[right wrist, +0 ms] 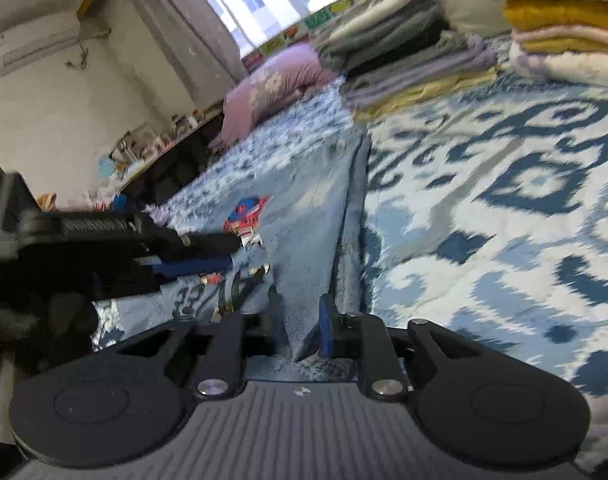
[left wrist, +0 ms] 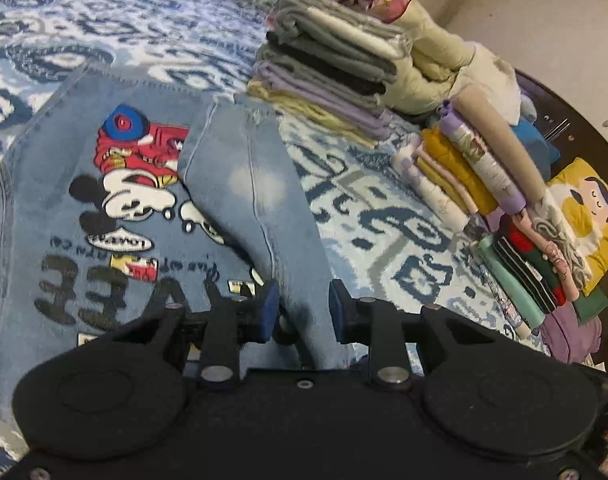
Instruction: Fold clothes
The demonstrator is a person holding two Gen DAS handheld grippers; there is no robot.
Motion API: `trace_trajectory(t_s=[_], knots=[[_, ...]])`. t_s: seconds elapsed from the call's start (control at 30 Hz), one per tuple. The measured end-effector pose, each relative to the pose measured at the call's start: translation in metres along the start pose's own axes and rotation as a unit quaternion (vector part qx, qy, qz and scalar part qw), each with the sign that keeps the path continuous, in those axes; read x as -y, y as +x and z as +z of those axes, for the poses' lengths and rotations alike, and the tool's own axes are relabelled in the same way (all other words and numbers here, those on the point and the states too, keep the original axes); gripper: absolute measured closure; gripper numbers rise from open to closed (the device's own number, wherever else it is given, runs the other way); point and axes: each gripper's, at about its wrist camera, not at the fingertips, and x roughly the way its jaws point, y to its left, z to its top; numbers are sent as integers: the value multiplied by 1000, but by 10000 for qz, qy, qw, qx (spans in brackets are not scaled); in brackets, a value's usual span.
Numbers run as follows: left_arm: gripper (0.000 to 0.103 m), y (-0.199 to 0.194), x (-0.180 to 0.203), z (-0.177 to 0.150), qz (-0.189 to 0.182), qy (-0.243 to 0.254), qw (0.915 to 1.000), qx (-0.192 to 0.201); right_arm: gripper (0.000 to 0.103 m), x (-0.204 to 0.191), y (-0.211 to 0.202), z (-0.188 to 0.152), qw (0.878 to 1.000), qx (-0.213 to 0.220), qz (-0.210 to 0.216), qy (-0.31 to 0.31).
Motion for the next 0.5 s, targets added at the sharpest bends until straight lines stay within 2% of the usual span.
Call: trace_trajectory(t_s=[0.03, 0.13, 0.2, 0.23, 0.27, 0.4, 0.5], knots=[[79, 1, -1, -2, 12, 48, 10000, 33, 66, -1, 6, -1, 9999, -86, -85, -27], [79, 6, -2, -7, 8, 288, 9996, 63, 67, 0, 15, -4, 9998, -182, -83, 35], [79, 11, -1, -10, 29, 421, 9991, 80, 82, 5, 16, -3, 9995, -209, 85, 228], [79, 15, -1, -11, 36, 440, 9990, 63, 95, 9, 17, -3, 9989, -238, 184, 364], [79, 18, -2, -11, 42, 459, 9989, 47, 99, 14, 18, -3, 9981, -260, 223, 507], [79, 18, -4, -7, 90, 537, 9985, 45, 100, 30, 13, -1, 9924, -149, 481, 1124], [78, 17, 2, 19, 164, 669, 9975, 180, 100, 34, 10, 0, 9913, -92, 447, 1237]])
